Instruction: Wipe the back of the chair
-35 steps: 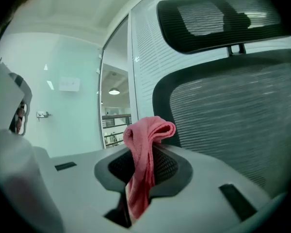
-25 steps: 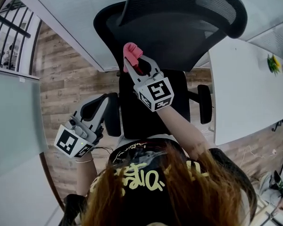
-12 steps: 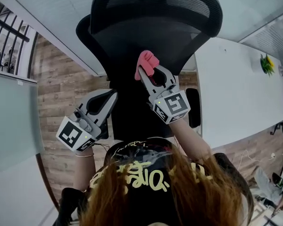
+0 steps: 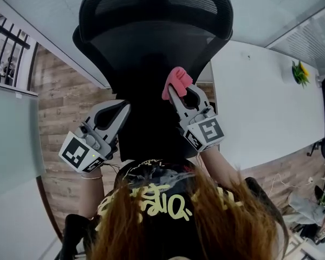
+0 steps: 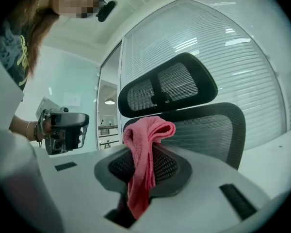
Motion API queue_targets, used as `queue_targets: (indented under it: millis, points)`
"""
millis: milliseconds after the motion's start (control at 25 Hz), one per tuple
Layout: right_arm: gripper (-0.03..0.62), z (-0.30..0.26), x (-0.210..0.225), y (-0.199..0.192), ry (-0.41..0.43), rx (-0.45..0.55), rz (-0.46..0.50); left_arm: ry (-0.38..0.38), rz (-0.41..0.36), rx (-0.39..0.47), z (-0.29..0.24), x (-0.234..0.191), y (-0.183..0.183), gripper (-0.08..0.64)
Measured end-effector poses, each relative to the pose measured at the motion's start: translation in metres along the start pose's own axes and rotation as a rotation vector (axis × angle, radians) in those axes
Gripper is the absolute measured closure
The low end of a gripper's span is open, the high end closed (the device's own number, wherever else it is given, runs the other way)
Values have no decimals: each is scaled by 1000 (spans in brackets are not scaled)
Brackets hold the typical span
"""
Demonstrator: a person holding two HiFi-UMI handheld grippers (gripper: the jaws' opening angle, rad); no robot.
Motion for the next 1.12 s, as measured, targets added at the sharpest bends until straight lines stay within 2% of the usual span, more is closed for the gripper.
queue_targets:
  millis: [240,600,1120]
  points:
    - [525,22,17,4,-31,3,-12,0,-3,4,-10,9,-1,568]
    - [525,30,18,10,-10,12,38,1,-2,5,-17,13,-2,568]
    - [525,29,15,9,-2,16,31,6,3,3,-13,12,-4,568]
Point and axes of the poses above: the fingertips, and each gripper's own axes: z backward along the fingers, x to its right, y out of its top, the point moved 7 cm from there along z, backward along the fingers, and after that the axes turned 4 degrees about y, right-handed, at the moved point
